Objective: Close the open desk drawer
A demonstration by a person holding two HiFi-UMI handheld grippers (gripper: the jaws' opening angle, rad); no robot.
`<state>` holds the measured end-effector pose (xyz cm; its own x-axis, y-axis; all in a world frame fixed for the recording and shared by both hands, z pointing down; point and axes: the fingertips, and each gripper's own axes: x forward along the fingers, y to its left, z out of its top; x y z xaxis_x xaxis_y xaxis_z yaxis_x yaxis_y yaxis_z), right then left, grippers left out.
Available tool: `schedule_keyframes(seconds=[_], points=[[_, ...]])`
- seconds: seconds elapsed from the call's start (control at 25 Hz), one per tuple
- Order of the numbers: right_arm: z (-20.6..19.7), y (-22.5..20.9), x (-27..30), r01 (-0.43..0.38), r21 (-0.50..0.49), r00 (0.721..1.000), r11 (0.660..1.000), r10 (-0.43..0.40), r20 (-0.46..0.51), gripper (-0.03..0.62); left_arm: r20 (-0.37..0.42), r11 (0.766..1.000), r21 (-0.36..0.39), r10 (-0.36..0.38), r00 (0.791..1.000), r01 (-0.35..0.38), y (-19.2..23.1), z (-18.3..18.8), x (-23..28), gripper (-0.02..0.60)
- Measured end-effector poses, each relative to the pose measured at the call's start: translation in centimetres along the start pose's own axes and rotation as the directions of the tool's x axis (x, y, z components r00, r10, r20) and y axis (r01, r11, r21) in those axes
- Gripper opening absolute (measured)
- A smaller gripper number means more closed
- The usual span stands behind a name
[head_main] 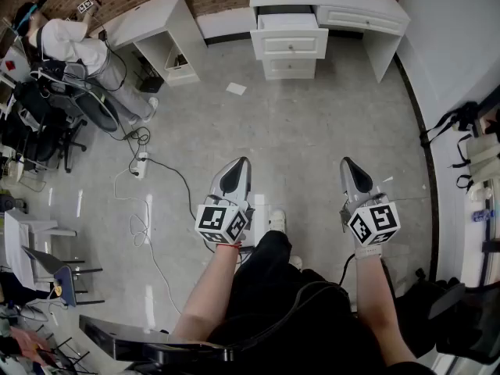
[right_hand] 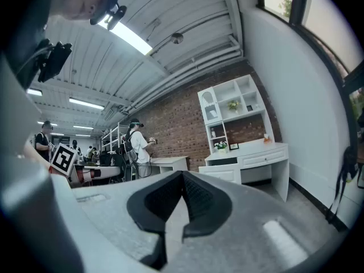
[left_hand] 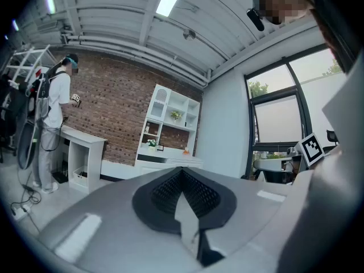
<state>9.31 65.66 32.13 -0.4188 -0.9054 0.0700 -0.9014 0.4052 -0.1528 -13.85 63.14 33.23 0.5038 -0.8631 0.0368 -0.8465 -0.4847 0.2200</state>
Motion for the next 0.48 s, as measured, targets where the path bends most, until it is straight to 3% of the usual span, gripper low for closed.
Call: schedule_keyframes(seconds=[0.48], points=[[0.6,-5.1,9.2,0.052,0.02,0.999,0.998,-0.052,-0.014,-0.001,-0.027,0.999,-0.006,-0.036,0.999,0.036,5.1,1.2,10.4,0.002]])
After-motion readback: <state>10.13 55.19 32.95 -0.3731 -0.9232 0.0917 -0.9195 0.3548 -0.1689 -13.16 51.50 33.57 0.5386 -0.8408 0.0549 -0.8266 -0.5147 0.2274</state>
